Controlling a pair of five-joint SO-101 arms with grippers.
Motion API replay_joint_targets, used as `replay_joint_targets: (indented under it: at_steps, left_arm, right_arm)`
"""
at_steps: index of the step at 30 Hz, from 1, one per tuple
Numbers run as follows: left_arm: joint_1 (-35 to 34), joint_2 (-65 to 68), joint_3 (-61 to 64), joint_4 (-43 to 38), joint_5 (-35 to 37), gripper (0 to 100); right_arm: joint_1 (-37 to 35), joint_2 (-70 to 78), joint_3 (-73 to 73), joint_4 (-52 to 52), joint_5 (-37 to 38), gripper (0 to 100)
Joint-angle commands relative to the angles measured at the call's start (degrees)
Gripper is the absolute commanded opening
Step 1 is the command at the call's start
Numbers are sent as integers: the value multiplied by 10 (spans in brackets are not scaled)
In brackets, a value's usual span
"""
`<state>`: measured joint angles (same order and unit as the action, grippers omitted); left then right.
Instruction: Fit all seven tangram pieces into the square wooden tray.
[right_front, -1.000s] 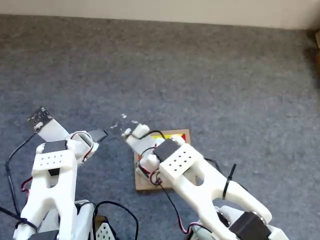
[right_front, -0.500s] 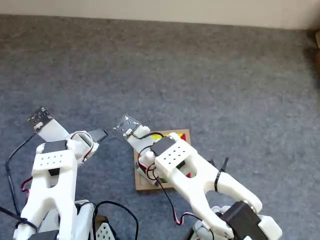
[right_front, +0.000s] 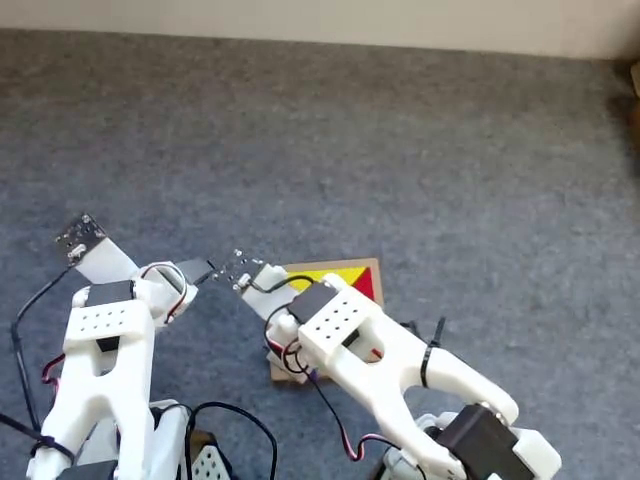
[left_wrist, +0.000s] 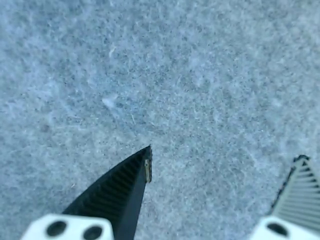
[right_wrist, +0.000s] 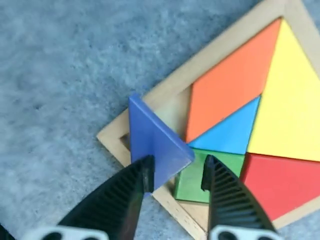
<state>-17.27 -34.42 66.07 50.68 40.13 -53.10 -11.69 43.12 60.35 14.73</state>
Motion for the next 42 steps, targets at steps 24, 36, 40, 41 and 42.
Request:
replay_joint_targets:
  at_steps: [24,36,40,41,42]
  left_arm:
    - [-8,-11,-2,-9,-3,396]
    - [-8,-11,-2,-9,-3,396]
    - [-8,-11,-2,-9,-3,396]
    - [-8,-11,-2,-9,-3,396]
    - [-8,-11,-2,-9,-3,396]
  right_arm:
    - [-87,-76,-4,15,2,173]
    - [-80,43,-5,11,3,173]
    - [-58,43,-5,12,5,170]
    - [-52,43,-5,12,5,170]
    - [-51,43,-5,12,5,169]
